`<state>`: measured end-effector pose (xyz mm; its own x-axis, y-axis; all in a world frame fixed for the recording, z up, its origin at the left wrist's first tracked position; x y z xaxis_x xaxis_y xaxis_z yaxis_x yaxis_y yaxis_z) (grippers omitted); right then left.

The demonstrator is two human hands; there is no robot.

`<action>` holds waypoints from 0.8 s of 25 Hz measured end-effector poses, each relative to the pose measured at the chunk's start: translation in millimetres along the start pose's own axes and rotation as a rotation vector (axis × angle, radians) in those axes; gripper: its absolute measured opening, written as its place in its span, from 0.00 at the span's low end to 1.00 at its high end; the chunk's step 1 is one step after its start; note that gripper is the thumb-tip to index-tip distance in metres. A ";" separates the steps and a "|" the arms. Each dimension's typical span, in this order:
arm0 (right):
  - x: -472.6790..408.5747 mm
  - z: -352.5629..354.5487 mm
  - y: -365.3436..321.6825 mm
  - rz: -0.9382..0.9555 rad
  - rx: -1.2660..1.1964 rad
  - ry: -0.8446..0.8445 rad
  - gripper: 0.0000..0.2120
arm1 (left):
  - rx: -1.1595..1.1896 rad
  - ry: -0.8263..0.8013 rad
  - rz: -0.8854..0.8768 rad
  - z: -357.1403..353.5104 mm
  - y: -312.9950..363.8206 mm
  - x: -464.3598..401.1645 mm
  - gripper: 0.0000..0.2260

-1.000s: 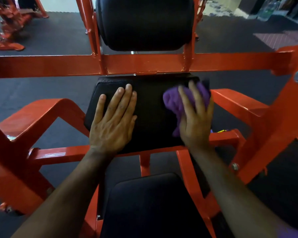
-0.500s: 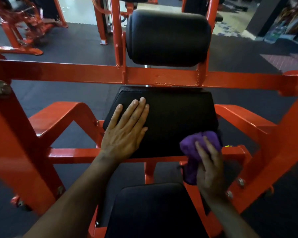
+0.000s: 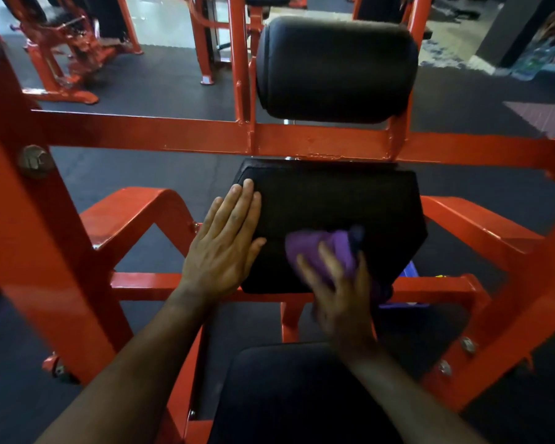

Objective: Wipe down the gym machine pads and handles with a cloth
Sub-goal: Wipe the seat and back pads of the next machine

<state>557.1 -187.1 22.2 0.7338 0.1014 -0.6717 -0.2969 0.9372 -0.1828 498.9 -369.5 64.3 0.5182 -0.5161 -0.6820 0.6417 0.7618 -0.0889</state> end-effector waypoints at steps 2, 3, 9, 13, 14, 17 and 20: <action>31.3 -8.9 1.8 0.082 0.026 -0.099 0.36 | -0.008 -0.003 -0.004 -1.2 1.7 0.4 0.29; 22.8 -10.1 4.7 0.073 0.003 -0.093 0.33 | -0.015 -0.003 0.005 -1.7 1.5 0.5 0.28; -121.7 26.6 -11.0 -0.112 -0.116 0.171 0.22 | -0.009 -0.035 -0.002 0.4 0.5 2.8 0.28; -18.8 -7.3 -24.5 0.050 -0.104 -0.037 0.29 | 0.039 -0.072 -0.017 10.1 3.8 7.7 0.27; 4.3 -6.6 -26.4 0.115 -0.098 -0.088 0.33 | 0.037 -0.092 -0.019 11.0 3.9 12.4 0.27; -14.4 28.6 -34.8 0.227 -0.179 -0.029 0.27 | -0.008 -0.027 0.055 32.9 -3.3 38.0 0.27; -102.5 54.1 -54.1 0.223 -0.187 0.045 0.23 | -0.236 0.165 0.289 84.3 -35.0 73.8 0.31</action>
<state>531.0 -230.1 139.8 0.6113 0.2789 -0.7406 -0.5579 0.8156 -0.1533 562.3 -467.3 78.4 0.5482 -0.2119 -0.8091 0.3251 0.9453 -0.0273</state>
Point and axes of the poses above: each hand's wrist, its own x-axis away from the middle knuckle, its own z-axis out of the back of the hand, y = z × x, the point moved 9 cm from there along -x, towards the middle knuckle, and after that the axes turned 10 degrees about -z, right-handed, at the moved point
